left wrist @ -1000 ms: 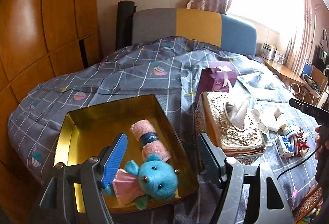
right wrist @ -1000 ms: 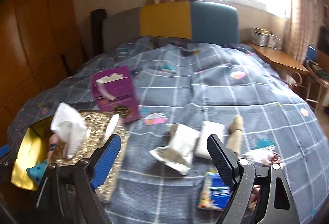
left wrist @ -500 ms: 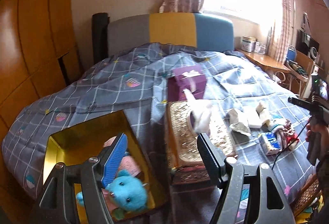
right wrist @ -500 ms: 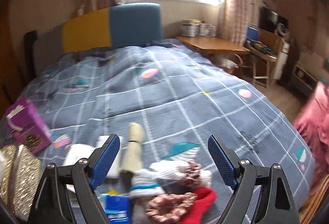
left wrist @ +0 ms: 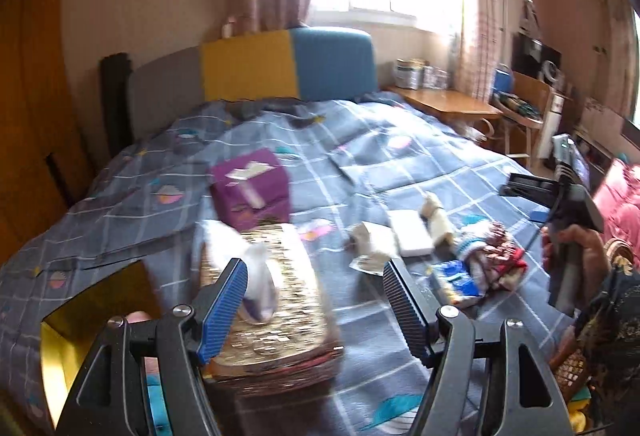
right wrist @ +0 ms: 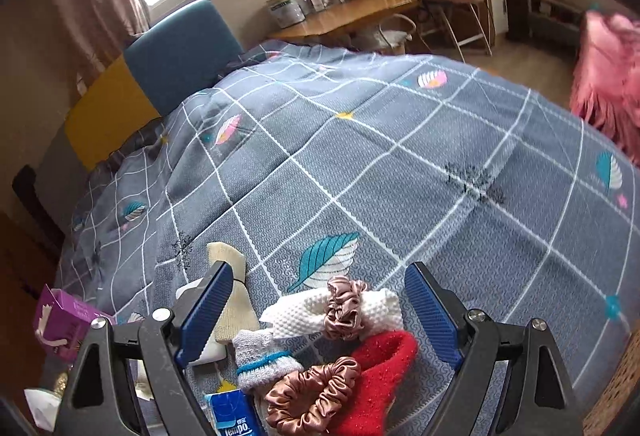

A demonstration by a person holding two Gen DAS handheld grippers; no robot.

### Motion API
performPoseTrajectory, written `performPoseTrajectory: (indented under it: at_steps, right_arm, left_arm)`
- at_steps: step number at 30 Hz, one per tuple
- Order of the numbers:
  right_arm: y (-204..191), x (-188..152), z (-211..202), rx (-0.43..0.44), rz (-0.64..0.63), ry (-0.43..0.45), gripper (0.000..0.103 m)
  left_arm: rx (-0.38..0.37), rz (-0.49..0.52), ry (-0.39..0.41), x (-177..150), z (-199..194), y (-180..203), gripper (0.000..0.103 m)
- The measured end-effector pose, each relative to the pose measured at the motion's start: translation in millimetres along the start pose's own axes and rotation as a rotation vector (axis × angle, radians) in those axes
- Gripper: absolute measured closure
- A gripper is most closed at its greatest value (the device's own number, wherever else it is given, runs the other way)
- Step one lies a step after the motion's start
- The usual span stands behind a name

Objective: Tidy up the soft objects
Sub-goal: 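Move the left tool to the white wrapped packet and grasp it, then carry the white packet into the gold tray while the right gripper grasps the beige cloth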

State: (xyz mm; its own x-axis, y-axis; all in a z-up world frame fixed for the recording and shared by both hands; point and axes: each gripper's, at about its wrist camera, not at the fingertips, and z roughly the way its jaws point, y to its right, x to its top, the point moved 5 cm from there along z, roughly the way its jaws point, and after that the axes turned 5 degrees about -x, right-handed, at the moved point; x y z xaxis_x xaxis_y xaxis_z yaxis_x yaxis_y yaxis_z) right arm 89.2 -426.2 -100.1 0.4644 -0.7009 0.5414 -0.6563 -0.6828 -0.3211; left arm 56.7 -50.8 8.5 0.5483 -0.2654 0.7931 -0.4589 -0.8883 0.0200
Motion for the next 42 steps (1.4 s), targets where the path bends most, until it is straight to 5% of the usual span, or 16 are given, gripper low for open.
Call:
performPoseTrajectory:
  at_steps: [12, 25, 33, 35, 37, 42]
  right_arm:
    - [-4.3, -5.4, 5.3, 0.053, 0.002, -0.05, 0.015]
    - [-14.4, -9.1, 9.2, 0.123, -0.014, -0.09, 0.015]
    - [-18.4, -10.3, 9.4, 0.147, -0.024, -0.1, 0.015]
    - [-18.5, -9.8, 9.5, 0.147, -0.025, -0.099, 0.015]
    - [-19.1, -9.7, 9.4, 0.142, -0.03, -0.093, 0.015]
    - [-25.5, -11.8, 10.3, 0.126, -0.082, -0.089, 0.022]
  left_arm:
    - [-0.119, 0.04, -0.204, 3.6, 101.7, 64.1, 0.038]
    - [-0.037, 0.024, -0.425, -6.9, 235.0, 67.9, 0.037]
    - [0.009, 0.035, -0.469, -13.6, 273.4, 64.2, 0.039]
    - [-0.013, 0.013, -0.48, -18.6, 277.7, 61.8, 0.055]
    - [0.001, 0.005, -0.456, -20.1, 272.3, 59.4, 0.061]
    - [-0.027, -0.009, -0.44, -33.9, 249.0, 60.6, 0.063]
